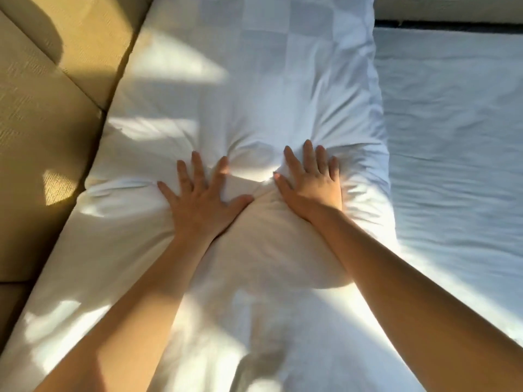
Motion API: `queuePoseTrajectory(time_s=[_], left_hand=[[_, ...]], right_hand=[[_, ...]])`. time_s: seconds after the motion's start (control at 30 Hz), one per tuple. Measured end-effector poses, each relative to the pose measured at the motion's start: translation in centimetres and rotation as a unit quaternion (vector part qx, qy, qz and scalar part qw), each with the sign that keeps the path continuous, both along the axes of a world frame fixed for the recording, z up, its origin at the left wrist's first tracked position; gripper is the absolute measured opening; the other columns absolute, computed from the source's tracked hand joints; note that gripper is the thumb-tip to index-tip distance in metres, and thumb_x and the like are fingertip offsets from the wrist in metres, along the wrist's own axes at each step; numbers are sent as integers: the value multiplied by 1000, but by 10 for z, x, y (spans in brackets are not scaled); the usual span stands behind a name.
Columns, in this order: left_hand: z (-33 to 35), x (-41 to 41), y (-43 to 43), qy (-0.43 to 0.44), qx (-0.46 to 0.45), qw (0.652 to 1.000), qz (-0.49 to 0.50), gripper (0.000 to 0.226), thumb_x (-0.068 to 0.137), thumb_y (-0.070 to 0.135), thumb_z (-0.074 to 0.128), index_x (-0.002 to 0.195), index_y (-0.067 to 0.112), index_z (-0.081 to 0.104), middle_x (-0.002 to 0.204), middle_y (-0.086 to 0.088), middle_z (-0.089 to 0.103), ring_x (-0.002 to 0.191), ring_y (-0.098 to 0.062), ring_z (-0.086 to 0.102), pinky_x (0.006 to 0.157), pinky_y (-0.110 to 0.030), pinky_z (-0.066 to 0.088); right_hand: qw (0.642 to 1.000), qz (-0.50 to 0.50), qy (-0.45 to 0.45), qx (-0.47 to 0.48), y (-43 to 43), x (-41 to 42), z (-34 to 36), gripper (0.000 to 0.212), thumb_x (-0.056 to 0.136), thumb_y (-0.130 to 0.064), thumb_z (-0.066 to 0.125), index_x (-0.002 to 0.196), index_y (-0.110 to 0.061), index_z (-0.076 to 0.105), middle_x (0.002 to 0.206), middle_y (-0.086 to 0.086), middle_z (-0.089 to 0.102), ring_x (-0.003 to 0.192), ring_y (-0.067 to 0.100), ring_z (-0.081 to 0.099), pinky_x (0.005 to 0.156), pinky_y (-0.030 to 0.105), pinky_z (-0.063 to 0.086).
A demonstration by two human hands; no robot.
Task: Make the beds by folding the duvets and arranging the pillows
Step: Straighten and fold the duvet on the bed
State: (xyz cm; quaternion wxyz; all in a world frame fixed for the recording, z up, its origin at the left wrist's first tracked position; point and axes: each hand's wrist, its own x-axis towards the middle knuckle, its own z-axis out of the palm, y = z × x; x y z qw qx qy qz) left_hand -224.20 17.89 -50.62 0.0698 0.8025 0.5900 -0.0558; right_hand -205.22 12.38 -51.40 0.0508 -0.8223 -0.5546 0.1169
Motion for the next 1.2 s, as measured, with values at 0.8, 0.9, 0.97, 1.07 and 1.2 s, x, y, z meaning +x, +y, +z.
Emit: queuePoseTrajectory(time_s=[0.8, 0.9, 0.97, 1.07, 1.2], left_hand=[[41, -141, -196, -83, 157, 983, -54, 66, 81, 65, 40, 138, 31, 45, 149, -11, 38, 139, -39, 29, 101, -73, 13], [49, -153, -147, -130, 40, 975, 177, 107, 60, 85, 51, 148, 42, 6, 159, -6, -1, 144, -40, -2, 101, -73, 2], [27, -168, -150, -119, -51, 954, 271, 119, 51, 88, 53, 145, 48, -9, 158, -1, -14, 143, -39, -10, 103, -73, 1], [0, -178, -173, -122, -120, 928, 330, 125, 53, 86, 57, 143, 45, -20, 157, -2, -18, 144, -38, -12, 102, -74, 3], [-2, -189, -194, -89, -156, 915, 362, 137, 49, 81, 66, 142, 39, -26, 156, -5, -22, 144, -38, -13, 103, -74, -1]], right_hand=[[991, -110, 41, 68, -237, -104, 48, 75, 83, -63, 46, 147, -29, 27, 153, 11, 28, 140, 36, 22, 107, 60, 22], [922, -330, 191, -68, -207, -67, 43, 124, 57, -81, 60, 147, -38, -14, 155, 16, 9, 142, 39, 12, 110, 63, 16], [893, -362, 249, -99, -218, -59, 25, 137, 44, -86, 63, 141, -42, -24, 146, 23, 22, 134, 40, 29, 109, 55, 27], [854, -386, 335, -100, -248, -55, 3, 149, 30, -85, 67, 139, -42, -26, 142, 21, 36, 126, 35, 44, 105, 43, 41], [819, -387, 404, -131, -290, -58, -16, 163, 23, -73, 80, 142, -26, -22, 141, 9, 45, 127, 22, 46, 109, 35, 35]])
